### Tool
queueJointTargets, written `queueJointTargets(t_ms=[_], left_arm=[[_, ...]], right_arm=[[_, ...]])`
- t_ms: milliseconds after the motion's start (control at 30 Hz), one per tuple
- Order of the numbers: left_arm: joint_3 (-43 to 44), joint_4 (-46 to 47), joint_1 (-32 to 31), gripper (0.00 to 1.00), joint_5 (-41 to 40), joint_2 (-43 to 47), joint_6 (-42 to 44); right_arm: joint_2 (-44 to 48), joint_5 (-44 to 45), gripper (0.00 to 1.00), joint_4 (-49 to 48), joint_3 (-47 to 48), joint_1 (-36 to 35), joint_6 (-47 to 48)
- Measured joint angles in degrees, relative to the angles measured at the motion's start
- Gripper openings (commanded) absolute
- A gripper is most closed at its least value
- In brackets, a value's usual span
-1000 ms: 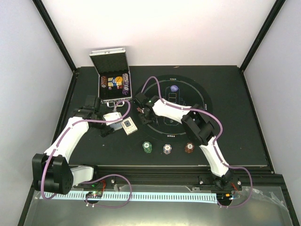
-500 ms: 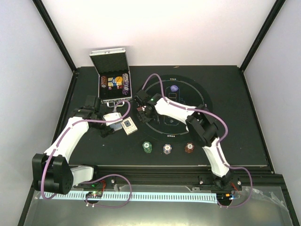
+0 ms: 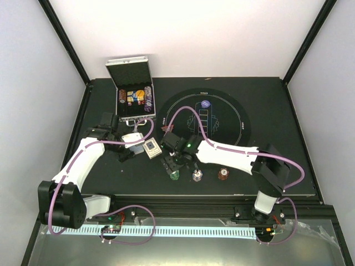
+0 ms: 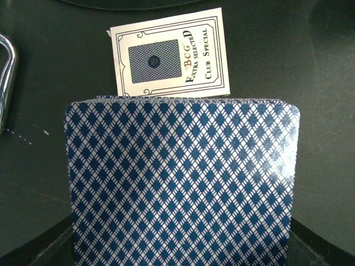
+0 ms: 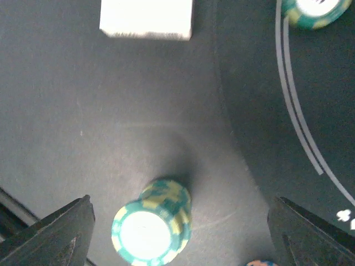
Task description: Distribute texas hold em gaming equipment
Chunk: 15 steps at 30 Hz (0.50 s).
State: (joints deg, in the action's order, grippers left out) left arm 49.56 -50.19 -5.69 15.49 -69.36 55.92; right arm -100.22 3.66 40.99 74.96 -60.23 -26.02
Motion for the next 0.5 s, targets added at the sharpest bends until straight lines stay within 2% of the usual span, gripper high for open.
queueJointTargets(t_ms=[267,500], left_arm=[[0.0,-0.5,0.0,0.02,0.0,0.0,0.0],[0.1,-0.6,0.0,0.02,0.0,0.0,0.0]], right_arm=[[-1.2,-0.2,0.87,0.4,-1.1,-3.7,-1.3],[-4.6,0.1,0.68,1.0,-1.0,-5.9,-1.3]])
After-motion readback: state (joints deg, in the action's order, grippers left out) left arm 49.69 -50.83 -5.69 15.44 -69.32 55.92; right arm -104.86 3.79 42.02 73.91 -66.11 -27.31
